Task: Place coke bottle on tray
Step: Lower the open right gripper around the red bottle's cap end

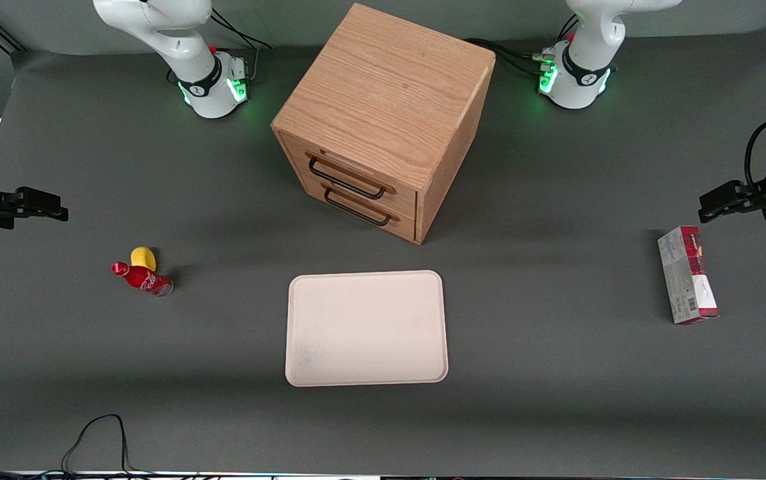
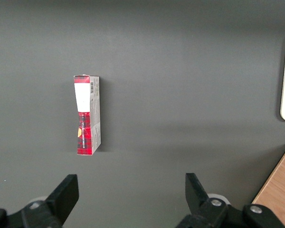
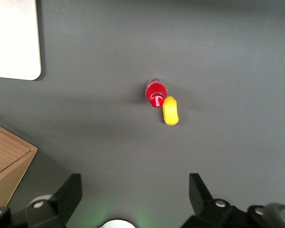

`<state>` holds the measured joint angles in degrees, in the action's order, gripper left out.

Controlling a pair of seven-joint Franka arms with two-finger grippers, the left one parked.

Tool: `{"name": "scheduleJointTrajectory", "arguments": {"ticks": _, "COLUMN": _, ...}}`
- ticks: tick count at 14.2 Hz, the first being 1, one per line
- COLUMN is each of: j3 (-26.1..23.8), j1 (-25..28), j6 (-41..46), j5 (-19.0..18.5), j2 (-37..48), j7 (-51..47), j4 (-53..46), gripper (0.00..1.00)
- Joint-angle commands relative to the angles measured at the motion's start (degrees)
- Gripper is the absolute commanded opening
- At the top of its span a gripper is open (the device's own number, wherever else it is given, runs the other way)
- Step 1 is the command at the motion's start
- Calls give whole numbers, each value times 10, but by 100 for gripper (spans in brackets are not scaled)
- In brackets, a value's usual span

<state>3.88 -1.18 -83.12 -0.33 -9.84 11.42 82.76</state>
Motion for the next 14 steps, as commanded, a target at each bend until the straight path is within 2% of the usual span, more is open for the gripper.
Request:
{"name": "scheduleJointTrajectory", "arguments": {"ticks": 1, "j3": -1, "j1": 1, "j6": 6, "j5": -9, "j2": 7, "j7": 8, "j4": 15, "gripper": 100}}
{"name": "scheduleJointTrajectory", "arguments": {"ticks": 5, "j3": 0, "j1": -1, "j6": -80, "j5": -9, "j2": 30, "j7": 15, "j4": 114, "gripper": 100}}
{"name": "scheduleJointTrajectory", "arguments": {"ticks": 14, "j3": -1, "j1": 0, "j6": -433, "j5": -9, "j2": 17, "j7": 15, "j4": 353, "gripper": 100}}
